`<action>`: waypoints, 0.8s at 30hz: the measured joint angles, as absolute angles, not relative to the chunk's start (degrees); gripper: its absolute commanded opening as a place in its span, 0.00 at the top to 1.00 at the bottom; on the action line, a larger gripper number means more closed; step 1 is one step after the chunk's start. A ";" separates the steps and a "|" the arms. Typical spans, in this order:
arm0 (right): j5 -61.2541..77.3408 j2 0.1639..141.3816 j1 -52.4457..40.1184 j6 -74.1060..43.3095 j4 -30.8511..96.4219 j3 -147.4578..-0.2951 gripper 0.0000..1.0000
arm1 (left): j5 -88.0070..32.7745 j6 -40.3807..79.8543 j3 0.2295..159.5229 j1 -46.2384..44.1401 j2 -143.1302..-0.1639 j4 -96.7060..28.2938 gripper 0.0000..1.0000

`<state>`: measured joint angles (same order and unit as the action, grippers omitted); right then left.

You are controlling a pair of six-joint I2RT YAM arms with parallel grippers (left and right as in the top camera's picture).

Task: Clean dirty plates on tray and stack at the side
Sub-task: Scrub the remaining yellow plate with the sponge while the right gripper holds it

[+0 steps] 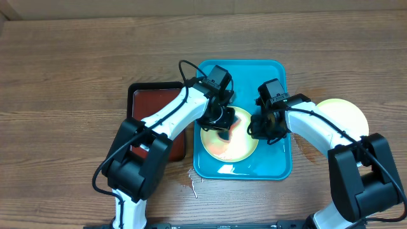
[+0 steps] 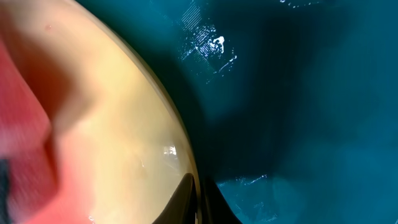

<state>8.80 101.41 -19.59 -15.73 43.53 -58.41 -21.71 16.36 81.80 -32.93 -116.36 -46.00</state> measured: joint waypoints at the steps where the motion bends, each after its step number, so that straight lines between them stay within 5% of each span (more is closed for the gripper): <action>1: 8.80 101.41 -19.59 -15.84 43.53 -58.41 0.96 | -22.74 16.78 81.80 -33.19 -116.42 -45.50 0.96; 10: 8.80 101.41 -19.59 -16.29 43.55 -58.41 0.96 | -22.22 22.57 81.80 -34.52 -116.51 -50.87 0.96; 24: 10.11 101.43 -20.21 -16.53 43.55 -58.39 0.96 | 2.55 27.73 82.46 -34.37 -116.51 -61.14 0.96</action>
